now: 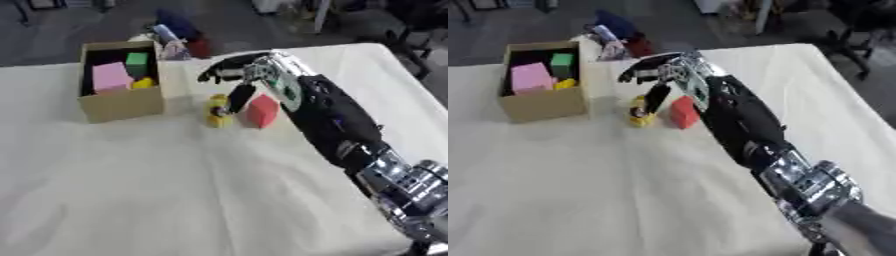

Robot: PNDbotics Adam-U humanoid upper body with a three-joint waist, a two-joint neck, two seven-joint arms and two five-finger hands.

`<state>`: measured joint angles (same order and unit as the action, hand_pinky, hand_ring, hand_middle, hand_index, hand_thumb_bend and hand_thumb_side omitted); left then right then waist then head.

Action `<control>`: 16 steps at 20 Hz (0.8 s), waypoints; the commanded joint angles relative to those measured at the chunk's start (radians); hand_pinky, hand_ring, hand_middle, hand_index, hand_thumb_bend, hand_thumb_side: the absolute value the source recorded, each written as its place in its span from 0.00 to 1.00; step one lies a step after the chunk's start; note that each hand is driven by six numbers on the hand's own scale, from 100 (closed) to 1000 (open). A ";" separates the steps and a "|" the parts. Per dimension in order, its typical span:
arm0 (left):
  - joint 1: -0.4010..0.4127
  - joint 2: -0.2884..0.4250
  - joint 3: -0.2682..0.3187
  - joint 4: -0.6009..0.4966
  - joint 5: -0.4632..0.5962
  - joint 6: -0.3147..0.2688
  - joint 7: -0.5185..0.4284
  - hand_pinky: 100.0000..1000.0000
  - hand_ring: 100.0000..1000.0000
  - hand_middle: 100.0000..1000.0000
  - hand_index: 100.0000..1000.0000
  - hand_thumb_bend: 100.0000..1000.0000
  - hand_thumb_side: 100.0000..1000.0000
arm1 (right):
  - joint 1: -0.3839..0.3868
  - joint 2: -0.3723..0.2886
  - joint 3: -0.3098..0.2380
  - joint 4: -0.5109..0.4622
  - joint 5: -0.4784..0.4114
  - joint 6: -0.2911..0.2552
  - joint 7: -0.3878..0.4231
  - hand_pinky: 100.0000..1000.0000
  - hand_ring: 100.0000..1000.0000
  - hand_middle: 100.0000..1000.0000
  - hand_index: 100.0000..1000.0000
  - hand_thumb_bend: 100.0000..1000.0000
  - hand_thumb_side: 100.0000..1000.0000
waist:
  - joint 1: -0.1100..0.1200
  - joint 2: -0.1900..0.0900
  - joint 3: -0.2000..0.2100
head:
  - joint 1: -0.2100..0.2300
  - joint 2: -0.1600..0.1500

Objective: Pick up objects on the table and place them in the box.

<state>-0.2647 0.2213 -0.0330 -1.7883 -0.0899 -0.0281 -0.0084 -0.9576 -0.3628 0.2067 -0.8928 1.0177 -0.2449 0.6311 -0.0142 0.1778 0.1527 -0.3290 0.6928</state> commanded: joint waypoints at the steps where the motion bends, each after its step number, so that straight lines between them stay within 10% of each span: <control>1: -0.013 0.020 0.006 -0.015 -0.002 -0.001 0.002 0.70 0.62 0.57 0.75 0.44 0.53 | -0.019 0.001 -0.022 0.046 0.108 0.007 -0.044 0.84 0.91 0.95 1.00 0.28 0.35 | 0.017 -0.020 0.002 | -0.004 -0.012; 10: -0.014 0.018 0.004 -0.015 -0.002 0.000 0.001 0.70 0.62 0.57 0.75 0.44 0.53 | -0.014 0.023 -0.046 0.114 0.211 0.004 -0.164 0.77 0.79 0.75 0.88 0.24 0.23 | 0.017 -0.018 0.004 | -0.006 -0.016; 11: -0.013 0.018 0.005 -0.014 -0.002 0.000 0.002 0.70 0.62 0.57 0.75 0.44 0.53 | -0.020 0.023 -0.052 0.112 0.210 0.006 -0.174 0.66 0.59 0.42 0.56 0.12 0.00 | 0.018 -0.020 0.004 | -0.006 -0.016; 16: -0.012 0.020 0.007 -0.016 0.000 0.000 0.005 0.70 0.62 0.57 0.75 0.44 0.53 | -0.055 0.002 -0.088 -0.003 0.144 0.029 -0.253 0.62 0.51 0.30 0.44 0.03 0.00 | 0.015 -0.023 0.006 | -0.006 -0.016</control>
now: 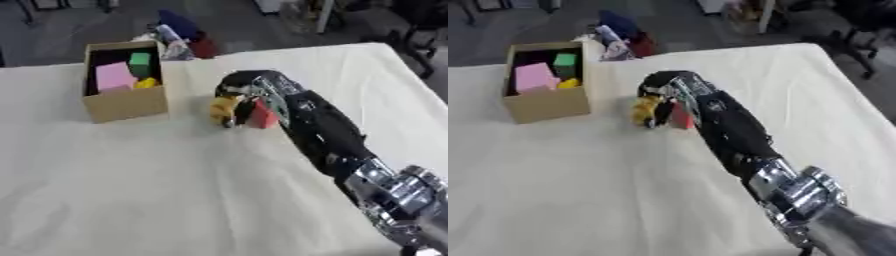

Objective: Pick up objects on the table and place them in the box.

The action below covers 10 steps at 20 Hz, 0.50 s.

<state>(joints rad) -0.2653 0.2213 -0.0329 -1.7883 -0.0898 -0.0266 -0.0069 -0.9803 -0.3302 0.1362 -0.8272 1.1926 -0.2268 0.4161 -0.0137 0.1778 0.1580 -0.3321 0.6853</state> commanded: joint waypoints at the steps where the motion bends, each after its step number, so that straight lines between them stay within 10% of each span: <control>1: -0.011 0.021 0.007 -0.016 0.000 -0.002 0.004 0.70 0.62 0.57 0.75 0.44 0.53 | -0.039 -0.036 -0.020 -0.096 -0.048 0.019 -0.055 0.60 0.49 0.28 0.42 0.00 0.00 | 0.014 -0.024 0.003 | -0.002 -0.008; 10: -0.035 0.015 -0.012 -0.020 0.001 -0.005 -0.015 0.70 0.61 0.57 0.76 0.44 0.52 | -0.144 -0.004 -0.021 -0.105 -0.191 0.121 -0.210 0.58 0.46 0.29 0.43 0.00 0.00 | 0.007 -0.024 0.075 | -0.032 -0.022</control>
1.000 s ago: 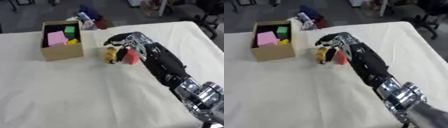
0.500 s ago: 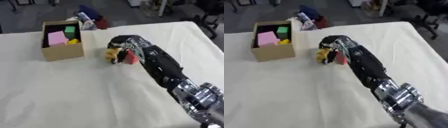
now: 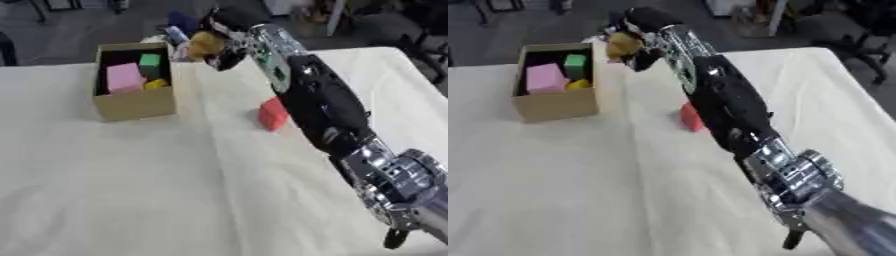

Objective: Pick up objects on the table and place them in the box.

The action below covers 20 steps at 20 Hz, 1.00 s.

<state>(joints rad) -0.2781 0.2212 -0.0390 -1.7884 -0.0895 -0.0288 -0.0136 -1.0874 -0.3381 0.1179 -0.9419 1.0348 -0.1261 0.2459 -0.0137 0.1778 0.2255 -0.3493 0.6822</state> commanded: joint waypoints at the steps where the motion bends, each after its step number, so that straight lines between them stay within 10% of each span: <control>1: -0.030 0.012 -0.010 -0.021 0.002 -0.004 -0.013 0.70 0.61 0.57 0.76 0.44 0.52 | -0.043 0.015 -0.002 0.030 -0.039 0.026 -0.056 0.58 0.47 0.29 0.44 0.00 0.00 | 0.007 -0.020 0.022 | -0.024 -0.025; 6: -0.058 -0.002 -0.022 -0.028 0.007 -0.005 -0.027 0.70 0.61 0.57 0.76 0.45 0.52 | -0.056 0.060 -0.008 0.137 -0.032 0.037 -0.143 0.60 0.51 0.38 0.52 0.00 0.00 | 0.007 0.000 0.086 | -0.071 -0.046; 9: -0.067 -0.008 -0.027 -0.030 0.010 -0.004 -0.031 0.70 0.61 0.57 0.76 0.45 0.52 | -0.054 0.083 -0.006 0.200 -0.004 0.034 -0.161 0.66 0.65 0.60 0.73 0.00 0.03 | 0.007 0.010 0.112 | -0.092 -0.048; 12: -0.071 -0.011 -0.028 -0.030 0.013 -0.003 -0.032 0.70 0.61 0.57 0.76 0.45 0.52 | -0.049 0.101 -0.004 0.236 0.031 0.026 -0.143 0.74 0.80 0.86 0.98 0.04 0.38 | 0.007 0.016 0.120 | -0.100 -0.048; 20: -0.063 -0.011 -0.027 -0.027 0.013 -0.001 -0.030 0.70 0.60 0.56 0.76 0.45 0.52 | -0.044 0.096 0.012 0.161 0.107 0.042 -0.137 0.78 0.85 0.97 1.00 0.23 0.51 | 0.007 0.010 0.103 | -0.098 -0.044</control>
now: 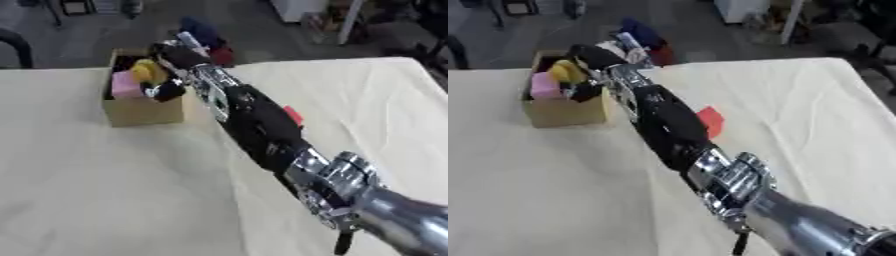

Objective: Pick up objects on the table and place them in the box.

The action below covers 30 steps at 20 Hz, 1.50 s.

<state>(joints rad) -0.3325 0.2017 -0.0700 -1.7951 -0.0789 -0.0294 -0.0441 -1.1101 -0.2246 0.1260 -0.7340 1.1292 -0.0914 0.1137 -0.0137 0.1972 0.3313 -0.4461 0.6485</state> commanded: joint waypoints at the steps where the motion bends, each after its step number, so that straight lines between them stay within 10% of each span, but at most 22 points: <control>1: -0.006 0.009 0.004 -0.020 0.002 0.000 0.001 0.70 0.60 0.56 0.76 0.45 0.52 | -0.021 -0.021 0.008 -0.060 0.007 0.007 -0.004 0.78 0.85 0.97 1.00 0.23 0.50 | 0.007 -0.012 -0.008 | 0.000 -0.009; 16: 0.047 0.028 0.025 -0.008 -0.006 -0.002 0.018 0.70 0.61 0.57 0.76 0.44 0.53 | 0.023 -0.118 0.106 -0.243 -0.189 -0.096 0.201 0.80 0.85 0.95 1.00 0.20 0.36 | 0.011 -0.049 -0.127 | 0.032 0.013; 24: 0.082 0.048 0.050 -0.001 -0.016 -0.001 0.040 0.70 0.61 0.57 0.76 0.44 0.53 | 0.166 -0.286 0.248 -0.436 -0.317 -0.228 0.336 0.82 0.88 0.96 1.00 0.21 0.31 | 0.002 -0.061 -0.222 | 0.076 0.032; 30: 0.086 0.051 0.054 -0.001 -0.018 -0.002 0.042 0.70 0.61 0.57 0.76 0.44 0.54 | 0.284 -0.385 0.250 -0.477 -0.390 -0.260 0.434 0.84 0.91 0.98 1.00 0.24 0.24 | 0.002 -0.058 -0.255 | 0.085 0.036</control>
<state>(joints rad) -0.2389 0.2295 -0.0261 -1.7826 -0.0970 -0.0293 -0.0053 -0.8116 -0.5672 0.3878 -1.1961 0.7558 -0.3504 0.5289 -0.0138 0.1668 0.0758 -0.3638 0.6846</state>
